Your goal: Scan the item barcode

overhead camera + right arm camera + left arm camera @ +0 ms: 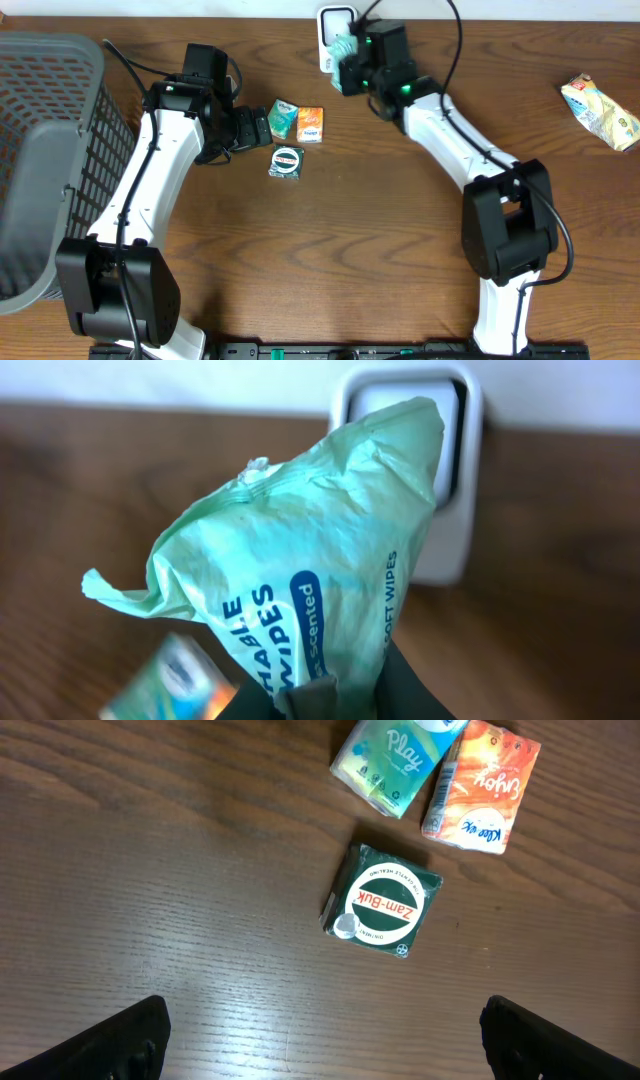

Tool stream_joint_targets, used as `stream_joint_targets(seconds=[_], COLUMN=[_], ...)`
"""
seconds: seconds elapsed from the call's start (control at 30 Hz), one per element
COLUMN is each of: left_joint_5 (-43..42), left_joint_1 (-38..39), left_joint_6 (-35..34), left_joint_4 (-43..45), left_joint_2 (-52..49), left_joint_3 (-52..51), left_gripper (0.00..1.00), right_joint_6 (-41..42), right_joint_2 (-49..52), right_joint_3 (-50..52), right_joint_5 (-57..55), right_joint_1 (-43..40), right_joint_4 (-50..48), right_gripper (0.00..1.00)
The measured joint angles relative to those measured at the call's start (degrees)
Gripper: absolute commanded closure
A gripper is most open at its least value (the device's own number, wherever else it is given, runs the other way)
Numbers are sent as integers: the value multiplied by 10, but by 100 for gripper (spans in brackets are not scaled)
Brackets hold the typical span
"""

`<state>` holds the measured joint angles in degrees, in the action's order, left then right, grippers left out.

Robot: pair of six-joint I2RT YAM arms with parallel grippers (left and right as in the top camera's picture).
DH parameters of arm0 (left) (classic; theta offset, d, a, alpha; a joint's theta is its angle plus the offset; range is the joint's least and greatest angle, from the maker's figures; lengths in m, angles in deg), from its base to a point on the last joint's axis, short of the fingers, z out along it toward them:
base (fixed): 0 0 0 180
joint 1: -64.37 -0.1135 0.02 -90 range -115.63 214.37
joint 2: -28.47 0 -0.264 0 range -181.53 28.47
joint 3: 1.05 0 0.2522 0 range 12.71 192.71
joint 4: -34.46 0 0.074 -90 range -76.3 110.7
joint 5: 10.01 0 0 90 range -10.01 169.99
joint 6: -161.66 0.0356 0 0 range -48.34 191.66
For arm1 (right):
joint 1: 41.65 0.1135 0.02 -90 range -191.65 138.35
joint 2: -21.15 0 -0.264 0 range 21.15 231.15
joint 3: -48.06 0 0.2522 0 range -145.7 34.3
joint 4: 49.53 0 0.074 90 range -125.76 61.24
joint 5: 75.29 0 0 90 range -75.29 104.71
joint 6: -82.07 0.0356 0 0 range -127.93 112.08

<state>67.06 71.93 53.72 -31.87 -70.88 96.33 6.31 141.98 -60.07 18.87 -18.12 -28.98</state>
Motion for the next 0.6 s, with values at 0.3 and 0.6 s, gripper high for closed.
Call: stream_joint_targets(seconds=[0.3,0.6], left_joint_5=[0,0], left_joint_1=[0,0], left_joint_6=[0,0], left_joint_4=[0,0], left_joint_2=[0,0], left_joint_3=[0,0], left_gripper=[2,2], right_joint_6=[19,1], right_joint_2=[20,167], right_joint_3=[-41,-236], right_joint_5=[-82,-115], right_joint_1=[14,-4], right_joint_4=[-127,-74], right_gripper=[99,99])
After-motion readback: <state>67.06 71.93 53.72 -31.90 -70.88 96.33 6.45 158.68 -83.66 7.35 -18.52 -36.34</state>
